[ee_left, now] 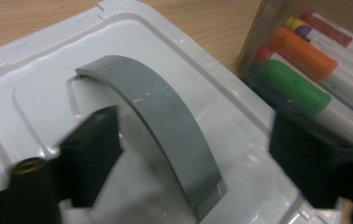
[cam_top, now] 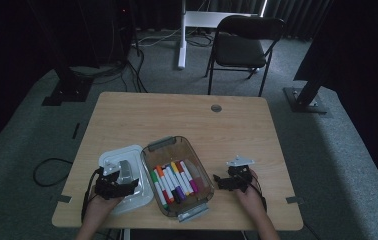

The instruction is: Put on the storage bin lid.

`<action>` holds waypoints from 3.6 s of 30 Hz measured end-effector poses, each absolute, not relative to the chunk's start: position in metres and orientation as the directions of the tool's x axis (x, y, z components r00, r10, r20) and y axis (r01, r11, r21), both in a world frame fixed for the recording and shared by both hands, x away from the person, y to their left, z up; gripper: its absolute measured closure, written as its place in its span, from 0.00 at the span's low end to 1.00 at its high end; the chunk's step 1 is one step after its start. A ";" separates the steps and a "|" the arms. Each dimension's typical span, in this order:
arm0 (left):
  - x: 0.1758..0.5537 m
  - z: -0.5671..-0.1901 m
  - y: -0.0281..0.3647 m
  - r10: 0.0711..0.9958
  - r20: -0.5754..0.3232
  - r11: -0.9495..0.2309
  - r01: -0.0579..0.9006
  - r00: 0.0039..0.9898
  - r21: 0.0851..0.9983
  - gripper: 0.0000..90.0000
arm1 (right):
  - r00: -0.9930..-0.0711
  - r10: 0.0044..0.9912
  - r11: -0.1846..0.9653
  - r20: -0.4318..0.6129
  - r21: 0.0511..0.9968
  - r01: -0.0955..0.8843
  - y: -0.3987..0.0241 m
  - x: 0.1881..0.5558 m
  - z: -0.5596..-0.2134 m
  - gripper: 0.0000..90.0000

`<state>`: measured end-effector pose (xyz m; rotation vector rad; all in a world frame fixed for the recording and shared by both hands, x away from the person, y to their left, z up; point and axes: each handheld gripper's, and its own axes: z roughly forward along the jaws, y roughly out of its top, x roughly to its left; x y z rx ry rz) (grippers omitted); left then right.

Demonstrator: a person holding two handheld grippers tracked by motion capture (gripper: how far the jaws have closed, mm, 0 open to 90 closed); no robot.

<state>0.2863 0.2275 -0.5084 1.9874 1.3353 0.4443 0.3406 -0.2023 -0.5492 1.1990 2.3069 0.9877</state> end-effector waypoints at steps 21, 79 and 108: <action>0.300 -0.520 0.241 0.927 -0.137 -0.169 0.715 0.349 0.678 0.68 | -0.613 0.786 0.368 0.080 0.736 0.568 -0.184 0.329 -0.542 0.16; 0.318 -0.527 0.261 0.926 -0.141 -0.159 0.700 0.351 0.697 0.73 | -0.700 0.705 0.412 0.110 0.740 0.531 -0.168 0.314 -0.542 0.15; 0.314 -0.503 0.291 0.866 -0.295 -0.090 0.707 0.403 0.702 0.85 | -0.717 0.690 0.439 0.095 0.733 0.519 -0.153 0.307 -0.545 0.16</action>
